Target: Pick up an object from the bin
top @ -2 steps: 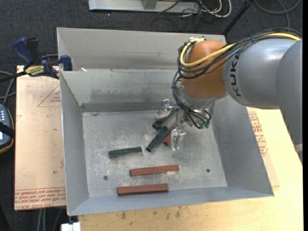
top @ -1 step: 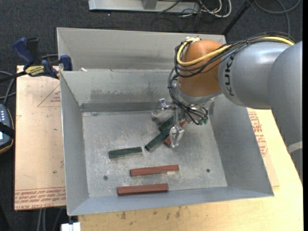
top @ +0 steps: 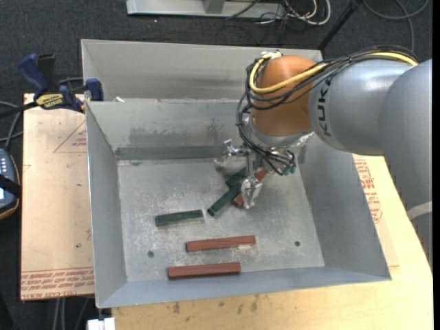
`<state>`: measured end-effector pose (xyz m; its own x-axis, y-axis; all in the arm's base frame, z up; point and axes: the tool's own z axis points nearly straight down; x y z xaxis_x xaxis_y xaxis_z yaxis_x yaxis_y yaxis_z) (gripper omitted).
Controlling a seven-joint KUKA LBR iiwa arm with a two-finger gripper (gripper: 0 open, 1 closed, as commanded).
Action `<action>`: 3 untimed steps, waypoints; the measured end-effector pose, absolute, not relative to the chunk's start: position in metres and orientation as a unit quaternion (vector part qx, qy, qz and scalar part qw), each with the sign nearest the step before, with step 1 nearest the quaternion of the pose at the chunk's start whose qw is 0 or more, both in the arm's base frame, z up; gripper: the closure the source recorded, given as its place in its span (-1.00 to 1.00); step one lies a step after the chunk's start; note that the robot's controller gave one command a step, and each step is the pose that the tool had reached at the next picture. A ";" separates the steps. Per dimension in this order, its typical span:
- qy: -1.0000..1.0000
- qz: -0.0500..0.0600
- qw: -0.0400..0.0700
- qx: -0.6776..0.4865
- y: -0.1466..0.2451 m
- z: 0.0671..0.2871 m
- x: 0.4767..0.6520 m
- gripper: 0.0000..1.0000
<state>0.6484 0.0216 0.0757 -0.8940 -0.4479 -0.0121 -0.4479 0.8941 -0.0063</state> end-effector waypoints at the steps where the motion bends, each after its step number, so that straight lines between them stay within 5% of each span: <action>1: 0.970 0.001 0.009 -0.241 -0.001 0.076 0.651 -1.00; 2: 0.967 -0.001 0.010 -0.256 -0.010 0.079 0.660 1.00; 3: 0.967 -0.001 0.010 -0.256 -0.010 0.079 0.660 1.00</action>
Offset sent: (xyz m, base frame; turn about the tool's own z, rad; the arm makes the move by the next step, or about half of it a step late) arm 0.0052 -0.0325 -0.0057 -0.0593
